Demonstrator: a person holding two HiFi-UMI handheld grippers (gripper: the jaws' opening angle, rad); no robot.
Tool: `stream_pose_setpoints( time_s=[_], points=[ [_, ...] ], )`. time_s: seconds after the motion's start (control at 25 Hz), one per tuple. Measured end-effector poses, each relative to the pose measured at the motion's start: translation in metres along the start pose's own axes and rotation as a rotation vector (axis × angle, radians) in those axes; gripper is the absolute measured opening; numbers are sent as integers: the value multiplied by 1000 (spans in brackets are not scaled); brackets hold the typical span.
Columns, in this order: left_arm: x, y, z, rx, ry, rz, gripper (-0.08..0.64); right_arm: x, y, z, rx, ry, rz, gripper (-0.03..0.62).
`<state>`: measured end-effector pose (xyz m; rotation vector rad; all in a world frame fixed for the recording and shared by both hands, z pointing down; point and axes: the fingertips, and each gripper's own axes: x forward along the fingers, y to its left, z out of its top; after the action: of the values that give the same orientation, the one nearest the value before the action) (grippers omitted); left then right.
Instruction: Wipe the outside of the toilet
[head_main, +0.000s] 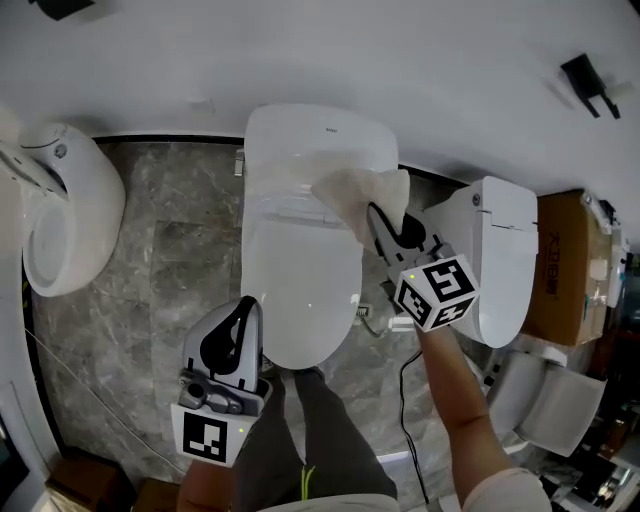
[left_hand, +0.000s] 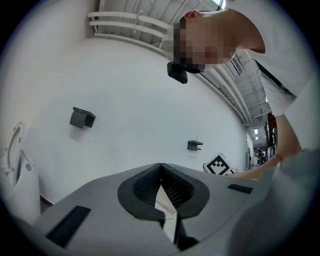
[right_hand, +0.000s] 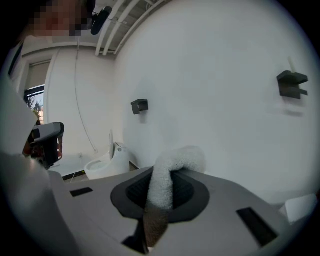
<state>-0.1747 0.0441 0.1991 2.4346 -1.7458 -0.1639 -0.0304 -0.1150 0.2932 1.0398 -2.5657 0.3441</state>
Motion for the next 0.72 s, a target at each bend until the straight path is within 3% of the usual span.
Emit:
stream_pose_setpoints(
  time_s=[0.48,0.72],
  points=[
    [5,43,-12,2,-3,106,17,119,56,23,-30,-30,181,71],
    [4,62,-25,1,13,154,17,177,63,27,24,-26,236,71]
  ],
)
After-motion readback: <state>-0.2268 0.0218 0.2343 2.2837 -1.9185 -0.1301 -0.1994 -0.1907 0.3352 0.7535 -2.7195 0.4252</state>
